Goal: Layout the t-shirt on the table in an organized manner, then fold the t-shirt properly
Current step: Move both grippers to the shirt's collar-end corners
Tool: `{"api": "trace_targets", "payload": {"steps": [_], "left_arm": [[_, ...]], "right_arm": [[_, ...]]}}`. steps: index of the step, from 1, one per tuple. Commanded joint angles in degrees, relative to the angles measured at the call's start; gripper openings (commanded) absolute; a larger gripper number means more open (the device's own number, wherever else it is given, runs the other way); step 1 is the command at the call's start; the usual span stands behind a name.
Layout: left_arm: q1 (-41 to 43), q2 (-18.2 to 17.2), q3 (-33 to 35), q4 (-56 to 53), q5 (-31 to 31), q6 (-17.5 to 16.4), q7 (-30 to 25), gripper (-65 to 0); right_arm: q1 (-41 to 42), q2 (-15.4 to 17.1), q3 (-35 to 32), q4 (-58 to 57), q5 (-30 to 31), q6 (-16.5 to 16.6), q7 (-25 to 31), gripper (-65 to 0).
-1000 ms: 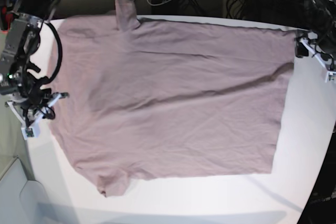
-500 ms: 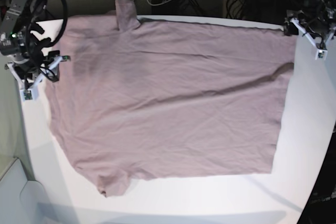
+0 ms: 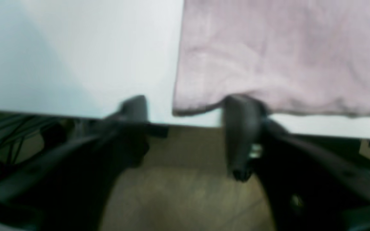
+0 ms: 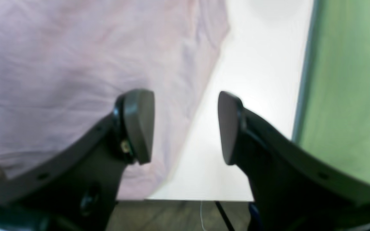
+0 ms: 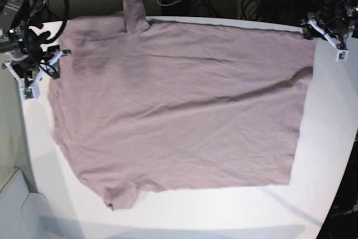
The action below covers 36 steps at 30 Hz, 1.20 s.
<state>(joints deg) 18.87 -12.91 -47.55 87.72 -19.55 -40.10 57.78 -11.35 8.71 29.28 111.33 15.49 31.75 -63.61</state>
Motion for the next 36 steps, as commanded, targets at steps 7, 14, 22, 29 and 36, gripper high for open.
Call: {"api": "trace_targets", "payload": {"steps": [7,14,22,29,36], "left_arm": [[0.2,-0.6,0.0,0.5,-0.3,0.1,0.1,-50.0],[0.2,-0.6,0.0,0.5,-0.3,0.1,0.1,-65.0],[0.3,-0.6,0.0,0.6,-0.3,0.1,0.1,-64.9],[0.3,-0.6,0.0,0.6,-0.3,0.1,0.1,-64.9],[0.2,-0.6,0.1,0.6,-0.3,0.1,0.1,-64.9]], "right_arm": [[-0.8,0.9,0.2,1.1,0.6,0.7,1.2,-32.9],[-3.4,-0.1,0.2,3.0,0.6,0.7,1.2,-32.5],[-6.8,-2.3,1.8,2.9,0.6,4.2,1.1,-32.3],[-10.7,-8.1,7.4,3.0,0.6,8.3,0.9,-29.3],[-12.9,-8.9,7.2,2.8,0.6,8.3,1.1,-28.5]]}}
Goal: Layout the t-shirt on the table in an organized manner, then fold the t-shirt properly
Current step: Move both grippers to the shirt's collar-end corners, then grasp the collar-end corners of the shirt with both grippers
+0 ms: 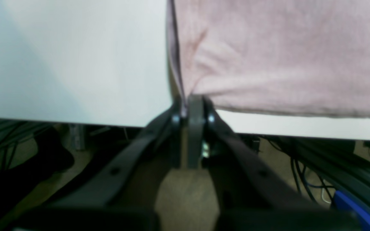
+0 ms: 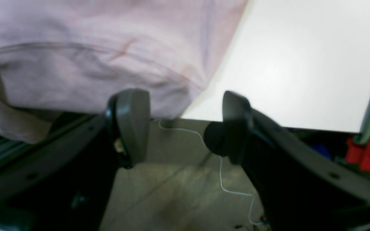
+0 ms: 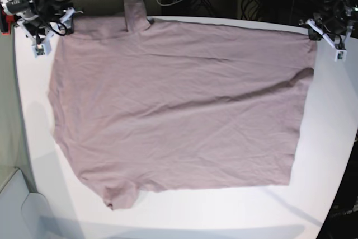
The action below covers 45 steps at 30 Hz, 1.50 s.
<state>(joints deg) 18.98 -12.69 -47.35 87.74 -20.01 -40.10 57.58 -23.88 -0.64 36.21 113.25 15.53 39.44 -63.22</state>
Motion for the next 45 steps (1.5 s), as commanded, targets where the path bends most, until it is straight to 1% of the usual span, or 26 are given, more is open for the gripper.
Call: {"api": "trace_targets", "payload": {"steps": [1,5,8,31,33,38,44,45], "left_arm": [[0.1,-0.8,-0.1,0.6,0.2,0.1,0.3,-64.9],[0.1,-0.8,-0.1,0.6,0.2,0.1,0.3,-64.9],[0.1,-0.8,-0.1,0.6,0.2,0.1,0.3,-64.9],[0.2,-0.8,-0.2,0.7,0.0,0.1,0.3,-64.9],[0.2,-0.8,-0.2,0.7,0.0,0.1,0.3,-64.9],[0.1,-0.8,-0.2,0.7,-0.1,0.1,0.3,-64.9],[0.1,-0.8,-0.2,0.8,-0.1,0.1,0.3,-64.9],[0.1,-0.8,-0.2,0.8,-0.1,0.1,0.3,-64.9]], "right_arm": [[-0.3,0.1,0.4,0.7,0.6,0.6,0.7,-28.5],[-0.3,-0.3,0.3,0.6,0.4,0.6,0.8,-28.5],[-0.3,-1.2,0.4,0.6,0.4,0.6,0.8,-28.5],[0.0,-1.2,0.1,-8.1,0.3,0.6,0.8,-29.1],[0.0,-1.2,0.1,-8.1,0.4,0.6,0.8,-32.1],[0.2,-1.2,-0.1,-8.1,0.4,0.6,0.8,-48.2],[0.9,-1.2,-2.6,-8.2,0.4,0.6,0.8,-64.5],[1.0,-1.2,-2.6,-8.2,0.4,0.6,0.8,-65.0]]}}
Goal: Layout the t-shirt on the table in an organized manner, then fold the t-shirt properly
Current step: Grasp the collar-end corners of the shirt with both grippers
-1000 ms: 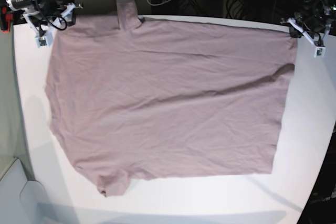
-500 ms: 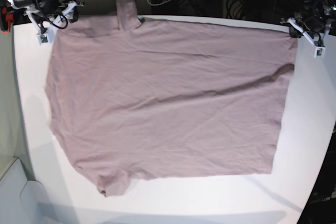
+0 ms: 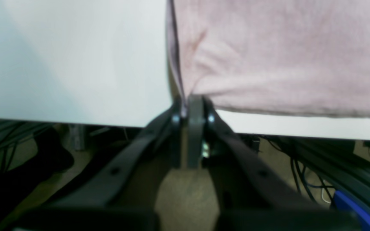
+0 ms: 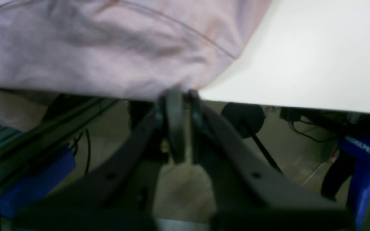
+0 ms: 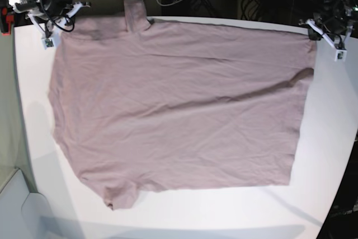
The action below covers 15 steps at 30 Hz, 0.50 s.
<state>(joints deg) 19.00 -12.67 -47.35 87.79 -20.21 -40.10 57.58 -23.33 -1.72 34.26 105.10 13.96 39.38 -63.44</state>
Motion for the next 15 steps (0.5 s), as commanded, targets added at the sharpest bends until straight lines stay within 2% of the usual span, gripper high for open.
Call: {"api": "trace_targets", "payload": {"steps": [1,15], "left_arm": [[0.0,-0.8,-0.2,0.8,0.1,0.1,0.3,-64.9],[-0.1,-0.8,-0.2,1.1,-0.1,0.1,0.3,-64.9]], "right_arm": [[0.5,-0.2,-0.9,0.0,2.0,0.6,1.0,-65.0],[1.9,0.0,-1.7,5.3,2.0,0.6,0.7,-65.0]]}}
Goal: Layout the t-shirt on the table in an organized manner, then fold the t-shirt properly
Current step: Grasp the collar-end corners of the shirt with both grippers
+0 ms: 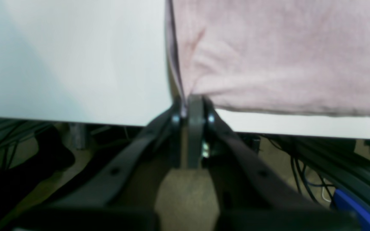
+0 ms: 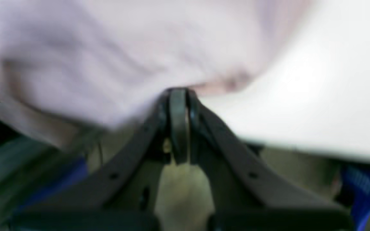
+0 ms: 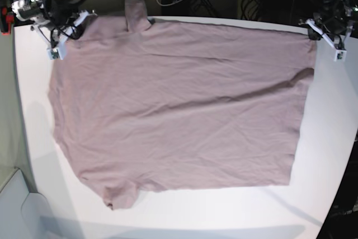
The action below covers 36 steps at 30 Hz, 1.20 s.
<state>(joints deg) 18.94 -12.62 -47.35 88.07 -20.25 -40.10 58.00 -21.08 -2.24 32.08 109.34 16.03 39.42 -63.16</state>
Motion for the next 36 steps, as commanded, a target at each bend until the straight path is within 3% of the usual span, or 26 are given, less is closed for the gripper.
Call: {"api": "trace_targets", "payload": {"steps": [1,12,26,36], "left_arm": [[-0.3,-0.9,-0.2,0.9,-0.1,0.1,-0.1,-64.9],[-3.2,-0.9,-0.6,3.0,-0.2,0.1,0.1,-64.9],[-12.0,-1.1,-0.6,5.9,0.0,0.1,7.3,-64.9],[-12.4,-0.9,-0.7,6.2,0.0,0.1,7.9,-64.9]], "right_arm": [[-0.2,0.5,0.5,1.6,-0.1,0.6,0.4,-65.0],[3.5,1.8,5.1,3.5,0.0,0.6,0.2,-65.0],[8.8,4.3,4.7,3.8,0.0,0.6,0.0,-65.0],[10.3,5.1,5.0,3.8,0.1,0.6,-6.3,-65.0]]}}
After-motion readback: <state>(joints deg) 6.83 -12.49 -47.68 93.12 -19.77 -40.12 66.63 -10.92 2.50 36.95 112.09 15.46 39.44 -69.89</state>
